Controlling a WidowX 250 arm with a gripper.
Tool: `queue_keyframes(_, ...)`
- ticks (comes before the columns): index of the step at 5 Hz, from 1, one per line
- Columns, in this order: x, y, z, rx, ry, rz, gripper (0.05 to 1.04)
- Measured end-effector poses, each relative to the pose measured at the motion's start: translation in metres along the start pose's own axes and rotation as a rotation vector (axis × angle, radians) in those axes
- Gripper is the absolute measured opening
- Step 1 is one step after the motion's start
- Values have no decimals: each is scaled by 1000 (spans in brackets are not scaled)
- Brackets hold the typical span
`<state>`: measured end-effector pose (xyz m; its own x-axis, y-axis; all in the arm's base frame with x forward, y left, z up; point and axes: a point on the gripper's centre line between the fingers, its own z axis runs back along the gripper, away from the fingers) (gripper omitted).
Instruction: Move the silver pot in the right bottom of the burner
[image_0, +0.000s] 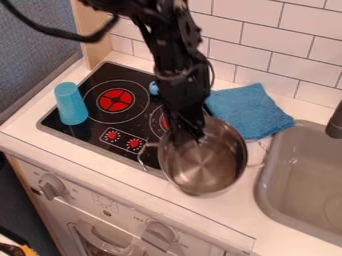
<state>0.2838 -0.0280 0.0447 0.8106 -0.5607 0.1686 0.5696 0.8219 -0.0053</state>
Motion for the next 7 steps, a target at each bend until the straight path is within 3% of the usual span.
queue_keyframes(1, 2, -1, -18, 6, 35, 1, 74)
queue_keyframes(3, 8, -2, -30, 15, 54, 6, 112)
queue_keyframes(4, 9, 3, -30, 45, 90, 37, 273)
queue_keyframes(5, 8, 9, -29, 55, 90, 61, 556)
queue_keyframes(6, -1, 16, -26, 93, 138, 81, 858)
queue_keyframes(7, 3, 20, -9, 121, 98, 90, 1010)
